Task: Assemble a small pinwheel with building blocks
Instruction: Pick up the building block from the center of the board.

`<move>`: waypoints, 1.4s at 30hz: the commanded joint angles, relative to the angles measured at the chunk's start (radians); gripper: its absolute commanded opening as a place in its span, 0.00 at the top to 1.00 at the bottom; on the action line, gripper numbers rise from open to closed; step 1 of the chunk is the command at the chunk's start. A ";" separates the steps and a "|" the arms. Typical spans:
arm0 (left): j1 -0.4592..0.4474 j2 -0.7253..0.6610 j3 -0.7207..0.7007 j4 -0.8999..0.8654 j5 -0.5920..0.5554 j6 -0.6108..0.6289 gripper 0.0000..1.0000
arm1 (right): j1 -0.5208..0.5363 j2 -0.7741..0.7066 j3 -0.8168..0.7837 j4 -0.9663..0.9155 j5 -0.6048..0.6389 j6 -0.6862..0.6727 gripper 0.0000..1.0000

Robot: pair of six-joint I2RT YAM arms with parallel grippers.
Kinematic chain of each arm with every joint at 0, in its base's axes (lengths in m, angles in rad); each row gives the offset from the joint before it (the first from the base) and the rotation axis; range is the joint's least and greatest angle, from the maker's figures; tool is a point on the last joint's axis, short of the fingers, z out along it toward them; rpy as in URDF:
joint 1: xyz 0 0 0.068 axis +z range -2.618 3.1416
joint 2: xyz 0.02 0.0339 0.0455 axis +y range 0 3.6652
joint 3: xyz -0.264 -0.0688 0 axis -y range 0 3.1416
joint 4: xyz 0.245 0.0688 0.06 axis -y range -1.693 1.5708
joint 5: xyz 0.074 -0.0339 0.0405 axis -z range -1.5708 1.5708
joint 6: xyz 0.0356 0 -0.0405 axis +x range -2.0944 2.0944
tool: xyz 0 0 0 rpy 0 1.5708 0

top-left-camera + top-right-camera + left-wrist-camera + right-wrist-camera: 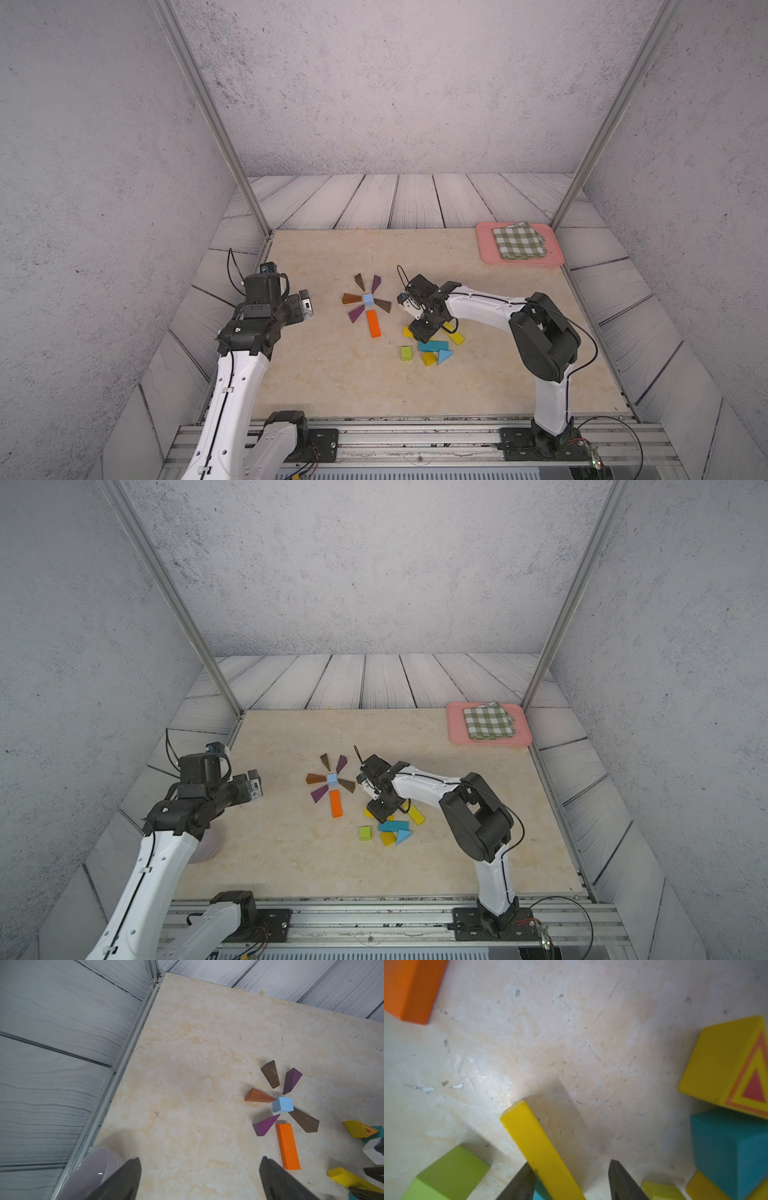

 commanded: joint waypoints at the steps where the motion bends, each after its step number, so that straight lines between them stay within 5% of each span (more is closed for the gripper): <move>1: 0.009 0.001 -0.010 -0.005 -0.007 0.013 0.04 | 0.003 0.035 0.032 -0.021 0.023 0.013 0.40; 23: 0.009 0.012 -0.009 -0.004 0.004 0.015 0.04 | 0.033 0.060 0.038 0.003 0.038 -0.053 0.37; 29: 0.009 0.011 -0.010 -0.005 -0.001 0.017 0.04 | 0.033 0.097 0.051 0.006 0.026 -0.056 0.49; 32: 0.009 0.008 -0.009 -0.005 -0.002 0.016 0.04 | 0.033 0.113 0.039 0.012 0.045 -0.072 0.39; 37: 0.009 0.007 -0.010 -0.007 -0.006 0.017 0.04 | 0.032 0.123 0.092 -0.016 0.057 -0.025 0.62; 42: 0.009 0.002 -0.009 -0.007 -0.007 0.016 0.04 | 0.048 0.078 0.299 -0.163 0.119 0.188 0.79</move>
